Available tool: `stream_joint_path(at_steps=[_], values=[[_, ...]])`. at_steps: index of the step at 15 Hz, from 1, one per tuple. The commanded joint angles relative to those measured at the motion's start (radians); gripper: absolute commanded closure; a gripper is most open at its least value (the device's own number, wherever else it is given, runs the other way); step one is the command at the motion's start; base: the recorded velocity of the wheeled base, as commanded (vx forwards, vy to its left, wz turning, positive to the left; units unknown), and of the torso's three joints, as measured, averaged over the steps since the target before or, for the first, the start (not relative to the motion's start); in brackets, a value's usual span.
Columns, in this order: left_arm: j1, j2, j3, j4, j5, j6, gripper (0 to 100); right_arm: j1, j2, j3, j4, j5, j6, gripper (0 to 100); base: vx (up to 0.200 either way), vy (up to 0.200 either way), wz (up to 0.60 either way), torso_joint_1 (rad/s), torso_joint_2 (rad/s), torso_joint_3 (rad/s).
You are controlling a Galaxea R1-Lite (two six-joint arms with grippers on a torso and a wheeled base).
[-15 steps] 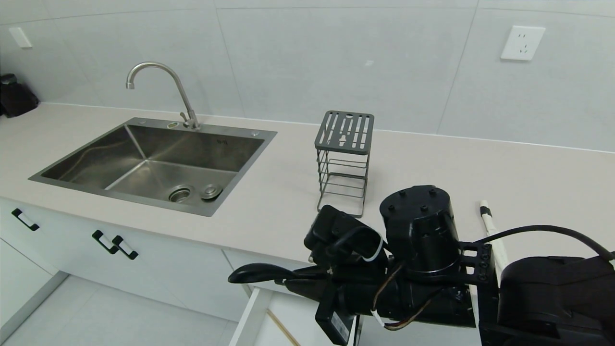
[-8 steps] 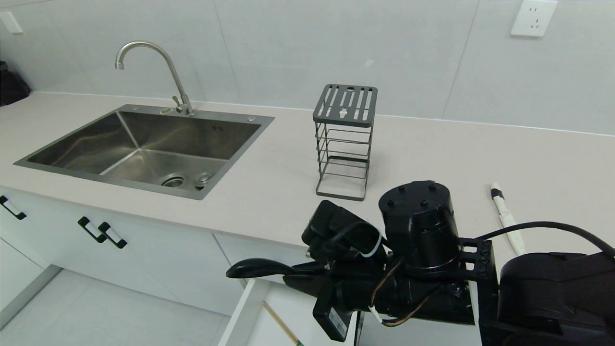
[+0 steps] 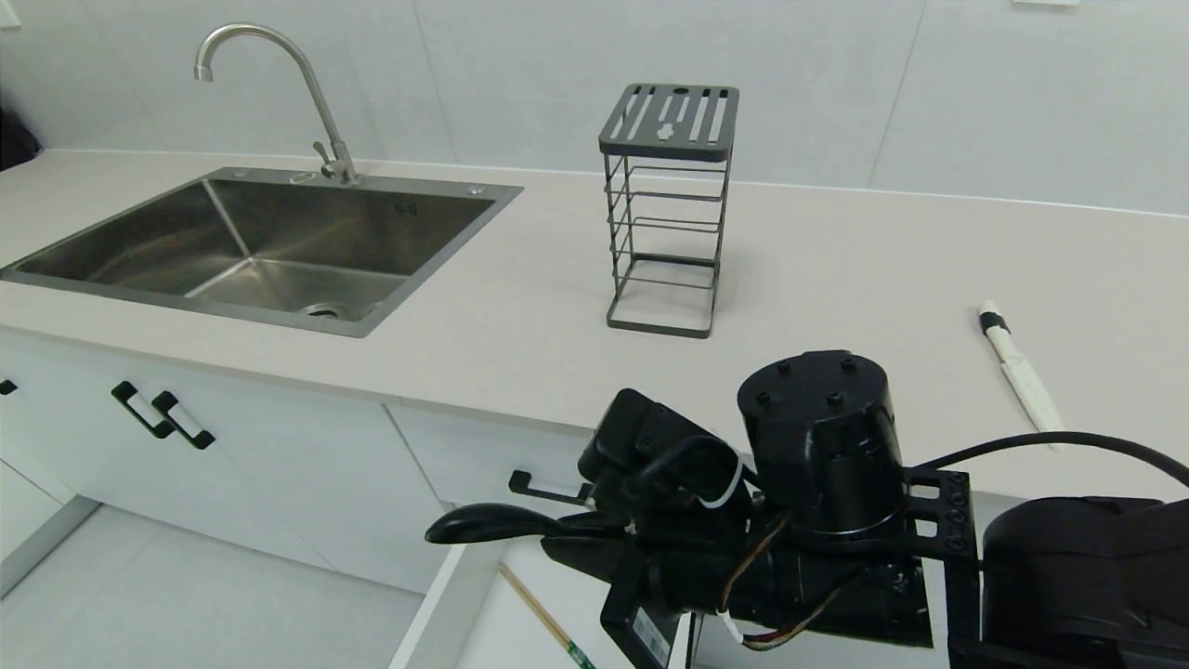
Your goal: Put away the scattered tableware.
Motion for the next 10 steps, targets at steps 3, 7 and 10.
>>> stream_joint_path(at_steps=[3,7,10], values=[[-0.001,0.0,0.0,0.001,0.0,0.0,0,0.005,-0.025,-0.001,0.007,-0.002,-0.001,100,0.0,0.0,0.0,-0.256,0.5,0.235],[0.001,0.0,0.0,0.001,0.0,0.0,0,0.025,-0.086,0.069,0.004,-0.049,-0.002,100,0.0,0.0,0.0,-0.254,0.48,0.227],[-0.001,0.0,0.0,0.001,0.0,0.0,0,0.037,-0.12,0.089,-0.005,-0.072,-0.002,100,0.0,0.0,0.0,-0.251,0.45,0.202]])
